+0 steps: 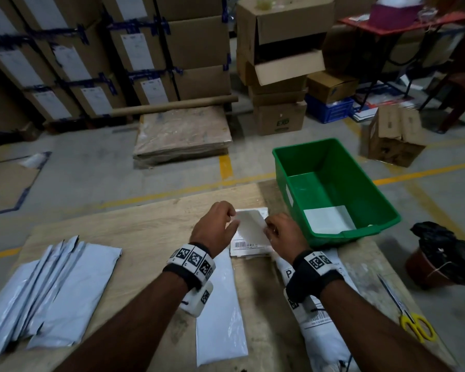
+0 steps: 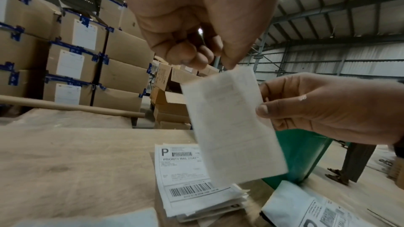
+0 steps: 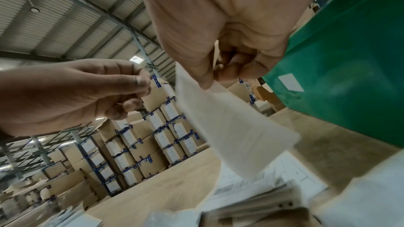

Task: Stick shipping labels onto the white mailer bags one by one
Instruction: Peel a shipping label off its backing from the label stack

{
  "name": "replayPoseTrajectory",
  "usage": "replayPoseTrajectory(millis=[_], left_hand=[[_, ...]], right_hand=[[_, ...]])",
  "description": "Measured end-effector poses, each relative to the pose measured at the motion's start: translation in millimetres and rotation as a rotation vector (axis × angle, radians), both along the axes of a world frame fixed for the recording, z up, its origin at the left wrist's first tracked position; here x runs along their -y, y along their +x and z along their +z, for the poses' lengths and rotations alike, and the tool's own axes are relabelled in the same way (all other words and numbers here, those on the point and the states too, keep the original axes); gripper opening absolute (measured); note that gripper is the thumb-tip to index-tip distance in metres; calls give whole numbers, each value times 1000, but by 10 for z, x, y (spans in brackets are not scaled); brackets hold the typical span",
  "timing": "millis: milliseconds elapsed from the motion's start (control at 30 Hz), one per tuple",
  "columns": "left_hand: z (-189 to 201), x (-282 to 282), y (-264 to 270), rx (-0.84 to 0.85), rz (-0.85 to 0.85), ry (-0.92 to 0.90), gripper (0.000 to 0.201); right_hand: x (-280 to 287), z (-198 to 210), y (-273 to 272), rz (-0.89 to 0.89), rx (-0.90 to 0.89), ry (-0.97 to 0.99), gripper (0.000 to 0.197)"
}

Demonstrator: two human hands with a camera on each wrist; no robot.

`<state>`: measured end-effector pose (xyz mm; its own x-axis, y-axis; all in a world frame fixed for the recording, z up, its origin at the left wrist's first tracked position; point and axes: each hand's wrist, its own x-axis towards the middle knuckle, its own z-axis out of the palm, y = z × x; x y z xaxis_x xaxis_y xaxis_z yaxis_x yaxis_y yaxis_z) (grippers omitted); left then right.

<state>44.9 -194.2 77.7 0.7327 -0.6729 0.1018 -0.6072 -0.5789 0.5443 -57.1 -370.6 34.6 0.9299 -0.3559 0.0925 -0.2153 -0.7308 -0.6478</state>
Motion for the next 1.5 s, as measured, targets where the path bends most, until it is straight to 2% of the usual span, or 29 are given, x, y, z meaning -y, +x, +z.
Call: replayPoseTrajectory(millis=[167, 367, 567, 733, 867, 1067, 1200, 1333, 1500], left_hand=[[79, -33, -103, -16, -47, 21, 17], [298, -73, -157, -43, -19, 25, 32], [507, -166, -243, -53, -11, -89, 25], [599, -229, -298, -49, -10, -166, 28], [597, -293, -338, -126, -55, -251, 31], [578, -410, -449, -227, -80, -327, 14], [587, -454, -473, -248, -75, -336, 9], [607, -505, -490, -258, -85, -323, 10], [623, -588, -548, -190, -116, -276, 25]], right_hand=[[-151, 236, -62, 81, 79, -28, 23], [-427, 530, -125, 143, 164, -70, 33], [-542, 658, -187, 201, 222, -147, 35], [-579, 722, -231, 238, 235, -205, 35], [-595, 744, -291, 226, 245, -144, 37], [-616, 791, -376, 247, 359, -45, 26], [-654, 839, -370, 220, 405, -20, 35], [-703, 875, -360, 227, 434, -21, 44], [-766, 883, -386, 270, 436, 15, 47]])
